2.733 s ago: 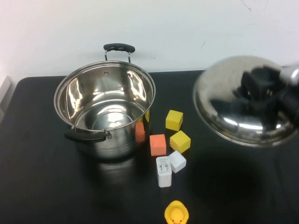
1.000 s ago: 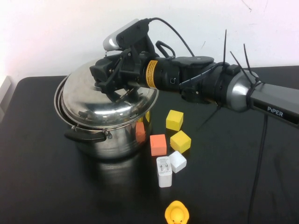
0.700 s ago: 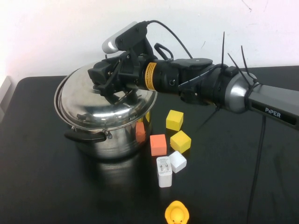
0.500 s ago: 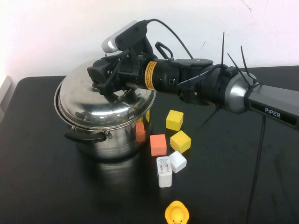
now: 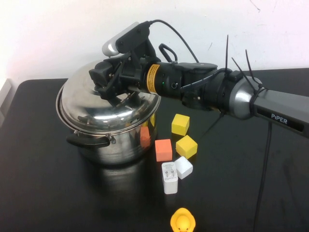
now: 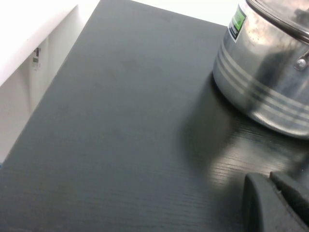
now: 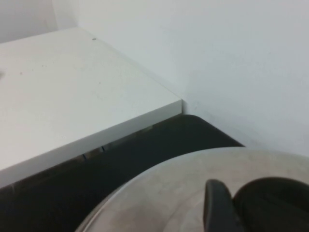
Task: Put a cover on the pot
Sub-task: Place the pot lid on the pot
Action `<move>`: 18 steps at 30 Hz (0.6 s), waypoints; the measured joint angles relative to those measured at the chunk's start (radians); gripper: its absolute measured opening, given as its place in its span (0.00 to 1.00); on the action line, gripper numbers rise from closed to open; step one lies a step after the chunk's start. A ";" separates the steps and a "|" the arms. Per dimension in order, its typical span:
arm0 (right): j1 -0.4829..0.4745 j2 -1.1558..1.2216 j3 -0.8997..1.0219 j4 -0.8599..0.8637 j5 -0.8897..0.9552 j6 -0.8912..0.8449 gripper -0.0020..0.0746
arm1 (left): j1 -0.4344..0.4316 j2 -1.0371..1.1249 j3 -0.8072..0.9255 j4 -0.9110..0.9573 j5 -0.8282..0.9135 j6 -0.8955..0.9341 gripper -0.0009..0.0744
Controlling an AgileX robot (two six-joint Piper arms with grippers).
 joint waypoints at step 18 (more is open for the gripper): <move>0.002 0.030 -0.002 0.079 -0.013 -0.024 0.48 | 0.000 0.000 0.000 0.000 0.000 -0.002 0.01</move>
